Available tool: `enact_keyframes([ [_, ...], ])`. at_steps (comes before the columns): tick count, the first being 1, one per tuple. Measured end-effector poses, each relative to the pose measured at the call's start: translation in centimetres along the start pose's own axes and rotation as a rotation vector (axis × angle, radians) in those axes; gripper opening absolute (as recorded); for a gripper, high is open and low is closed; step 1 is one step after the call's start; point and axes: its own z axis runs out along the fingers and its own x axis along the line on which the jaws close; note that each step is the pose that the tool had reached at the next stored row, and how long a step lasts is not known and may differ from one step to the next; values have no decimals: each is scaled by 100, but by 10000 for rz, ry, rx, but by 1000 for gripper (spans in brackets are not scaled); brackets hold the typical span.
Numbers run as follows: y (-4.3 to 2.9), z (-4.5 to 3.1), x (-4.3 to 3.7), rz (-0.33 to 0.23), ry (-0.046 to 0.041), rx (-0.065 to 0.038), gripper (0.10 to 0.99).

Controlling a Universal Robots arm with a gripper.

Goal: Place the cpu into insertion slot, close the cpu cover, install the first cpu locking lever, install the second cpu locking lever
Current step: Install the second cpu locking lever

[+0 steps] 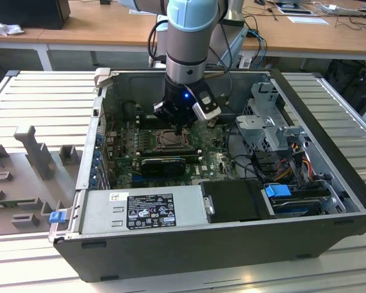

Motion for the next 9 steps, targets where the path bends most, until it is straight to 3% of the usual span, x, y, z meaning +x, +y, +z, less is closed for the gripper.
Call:
enact_keyframes([
  [9,-45,-12,3,1,1,3,106],
])
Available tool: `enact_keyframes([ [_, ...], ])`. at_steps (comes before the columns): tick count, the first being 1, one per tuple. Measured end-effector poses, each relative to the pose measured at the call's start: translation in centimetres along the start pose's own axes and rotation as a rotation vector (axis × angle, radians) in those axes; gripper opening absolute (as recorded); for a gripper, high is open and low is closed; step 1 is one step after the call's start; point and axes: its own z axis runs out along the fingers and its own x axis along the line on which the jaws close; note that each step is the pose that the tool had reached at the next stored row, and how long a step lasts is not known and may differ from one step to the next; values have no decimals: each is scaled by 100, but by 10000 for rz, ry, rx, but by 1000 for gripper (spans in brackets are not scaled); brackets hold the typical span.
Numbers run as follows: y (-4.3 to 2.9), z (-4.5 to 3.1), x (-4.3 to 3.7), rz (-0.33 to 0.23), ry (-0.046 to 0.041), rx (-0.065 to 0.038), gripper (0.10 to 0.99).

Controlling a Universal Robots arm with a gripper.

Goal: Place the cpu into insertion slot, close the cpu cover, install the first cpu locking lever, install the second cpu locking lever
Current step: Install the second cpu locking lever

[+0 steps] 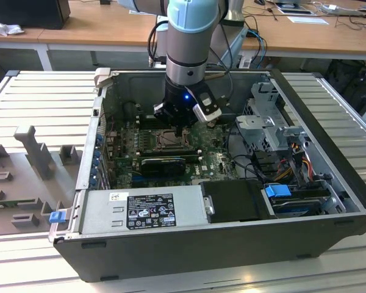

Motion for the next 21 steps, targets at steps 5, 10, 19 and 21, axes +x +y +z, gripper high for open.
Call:
enact_keyframes([
  [5,1,-43,0,-1,-1,-2,106],
  [10,15,-221,-1,-2,-1,-3,106],
  [19,-185,-225,10,-1,0,-2,106],
  [21,-266,-226,15,-1,-1,-3,106],
])
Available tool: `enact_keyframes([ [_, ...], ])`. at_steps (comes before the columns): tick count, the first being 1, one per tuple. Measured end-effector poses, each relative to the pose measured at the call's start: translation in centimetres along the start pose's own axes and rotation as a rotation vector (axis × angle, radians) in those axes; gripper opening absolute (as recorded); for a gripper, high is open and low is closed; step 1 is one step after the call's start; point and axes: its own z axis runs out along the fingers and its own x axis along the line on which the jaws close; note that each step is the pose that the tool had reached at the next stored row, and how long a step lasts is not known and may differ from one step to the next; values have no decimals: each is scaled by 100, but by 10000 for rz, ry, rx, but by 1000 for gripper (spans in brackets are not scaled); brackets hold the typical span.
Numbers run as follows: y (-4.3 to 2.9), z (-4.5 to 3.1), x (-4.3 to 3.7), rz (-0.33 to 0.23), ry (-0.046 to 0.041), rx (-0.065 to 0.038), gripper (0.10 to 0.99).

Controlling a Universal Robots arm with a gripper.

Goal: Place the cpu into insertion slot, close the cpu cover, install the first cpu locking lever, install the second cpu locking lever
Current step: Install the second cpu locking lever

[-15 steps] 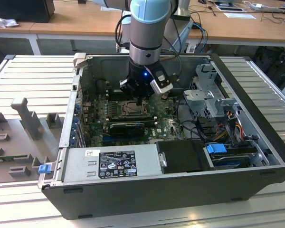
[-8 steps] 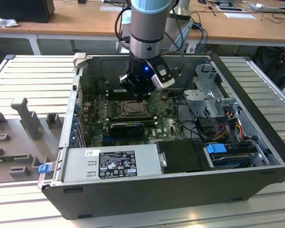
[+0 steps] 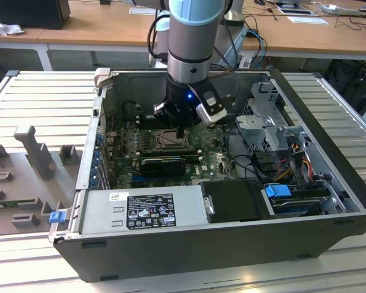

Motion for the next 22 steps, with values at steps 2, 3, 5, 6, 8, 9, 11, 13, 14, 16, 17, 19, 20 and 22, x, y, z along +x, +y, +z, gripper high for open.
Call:
enact_keyframes([
  [2,-117,-6,9,-1,3,1,106],
  [3,-123,-4,19,3,5,-1,106],
  [5,-120,-2,117,0,10,-9,106],
  [6,-117,-1,182,-4,10,-17,106],
  [8,-122,9,272,-44,14,-21,106],
  [9,-127,21,286,-84,20,-25,106],
  [11,-135,72,324,-156,21,-141,106],
  [13,-141,143,354,-179,16,-264,106],
  [14,-145,179,363,-189,16,-280,106],
  [16,-251,202,402,-208,-7,-650,106],
  [17,-275,198,430,-215,-17,-814,106],
  [19,-288,197,470,-234,-24,-958,106],
  [20,-289,198,497,-247,-26,-1021,106],
  [22,-291,208,528,-270,-27,-1091,106],
])
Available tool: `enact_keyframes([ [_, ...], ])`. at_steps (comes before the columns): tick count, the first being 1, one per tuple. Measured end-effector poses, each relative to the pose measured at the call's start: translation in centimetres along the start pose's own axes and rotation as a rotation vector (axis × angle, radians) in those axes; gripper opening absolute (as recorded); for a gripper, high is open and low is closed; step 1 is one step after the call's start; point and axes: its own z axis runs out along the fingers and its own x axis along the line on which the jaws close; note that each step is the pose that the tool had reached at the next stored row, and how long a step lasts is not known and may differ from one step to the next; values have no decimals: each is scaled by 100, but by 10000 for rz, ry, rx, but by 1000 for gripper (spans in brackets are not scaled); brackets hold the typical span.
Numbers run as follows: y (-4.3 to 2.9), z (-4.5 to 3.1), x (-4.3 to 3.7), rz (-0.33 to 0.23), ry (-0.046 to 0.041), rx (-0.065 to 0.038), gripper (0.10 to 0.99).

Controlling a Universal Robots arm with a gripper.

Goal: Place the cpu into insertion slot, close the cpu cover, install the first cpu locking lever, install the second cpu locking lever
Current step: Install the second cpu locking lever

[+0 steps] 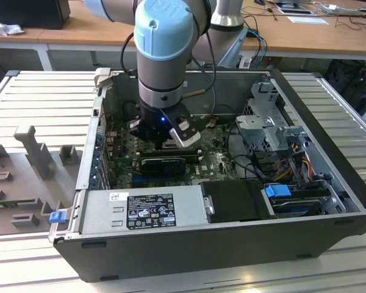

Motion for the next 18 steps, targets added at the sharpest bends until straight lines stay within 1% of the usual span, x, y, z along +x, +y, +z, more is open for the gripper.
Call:
enact_keyframes([
  [2,-5,21,31,-36,1,-84,106],
  [3,-9,48,53,-51,-5,-187,106],
  [7,-28,92,67,-56,-21,-357,106],
  [10,-38,124,76,-59,-22,-411,106],
  [11,-41,141,82,-59,-30,-467,106],
  [15,-46,164,93,-61,-41,-592,106],
  [17,-43,154,97,-59,-43,-611,106],
  [18,-37,127,96,-60,-44,-616,106],
])
